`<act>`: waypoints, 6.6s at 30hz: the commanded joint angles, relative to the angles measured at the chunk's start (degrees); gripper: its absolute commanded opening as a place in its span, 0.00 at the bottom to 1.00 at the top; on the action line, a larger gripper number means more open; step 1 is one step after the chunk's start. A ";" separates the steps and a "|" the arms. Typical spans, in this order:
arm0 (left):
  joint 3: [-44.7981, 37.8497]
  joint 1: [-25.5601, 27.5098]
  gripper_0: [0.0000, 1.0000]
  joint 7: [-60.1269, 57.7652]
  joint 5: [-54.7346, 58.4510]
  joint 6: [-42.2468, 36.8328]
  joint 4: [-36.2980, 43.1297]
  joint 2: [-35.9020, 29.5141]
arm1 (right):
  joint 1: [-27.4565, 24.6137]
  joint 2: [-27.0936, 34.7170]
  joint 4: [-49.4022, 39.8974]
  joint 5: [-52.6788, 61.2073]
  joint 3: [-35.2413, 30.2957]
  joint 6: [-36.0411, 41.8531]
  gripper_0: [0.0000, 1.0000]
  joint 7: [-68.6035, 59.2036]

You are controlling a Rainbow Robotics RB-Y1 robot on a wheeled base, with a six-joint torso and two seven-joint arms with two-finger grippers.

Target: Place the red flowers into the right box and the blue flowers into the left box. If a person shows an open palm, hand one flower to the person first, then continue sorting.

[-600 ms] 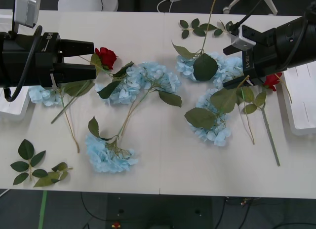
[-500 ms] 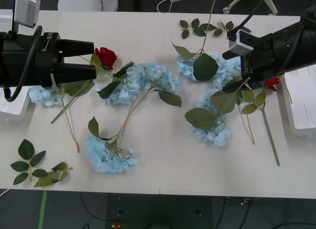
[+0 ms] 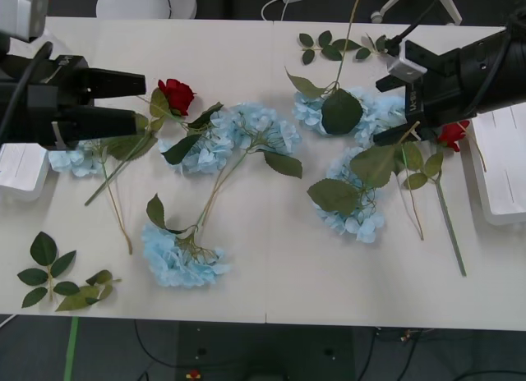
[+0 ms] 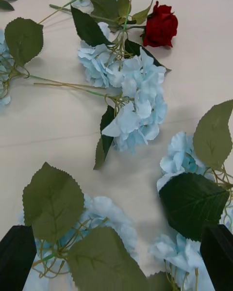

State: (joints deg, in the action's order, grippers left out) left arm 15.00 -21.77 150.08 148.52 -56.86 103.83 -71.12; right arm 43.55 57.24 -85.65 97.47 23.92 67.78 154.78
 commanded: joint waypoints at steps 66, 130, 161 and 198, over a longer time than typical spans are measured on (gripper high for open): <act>31.67 -23.76 1.00 -95.76 -77.07 -4.84 -24.64 10.74 | -9.71 -7.14 13.93 -37.18 -10.30 13.34 1.00 -44.39; 42.48 -27.45 0.00 -88.56 -87.26 2.02 -43.53 23.40 | -9.71 -15.14 27.38 -44.47 -3.71 -5.47 1.00 -47.47; 36.24 -38.96 0.00 -83.37 -112.22 -5.46 -29.91 5.91 | -9.71 -16.90 33.27 -44.47 1.56 -14.08 0.00 -47.20; 36.24 -32.63 1.00 -68.08 -113.63 20.21 -49.69 3.27 | -9.54 -3.89 4.35 -26.81 -3.71 12.02 0.00 -44.13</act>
State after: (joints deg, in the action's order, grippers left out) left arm 52.90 -54.93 81.36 28.66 -37.37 51.78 -63.05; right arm 34.37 49.33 -77.53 71.34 21.64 78.55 109.30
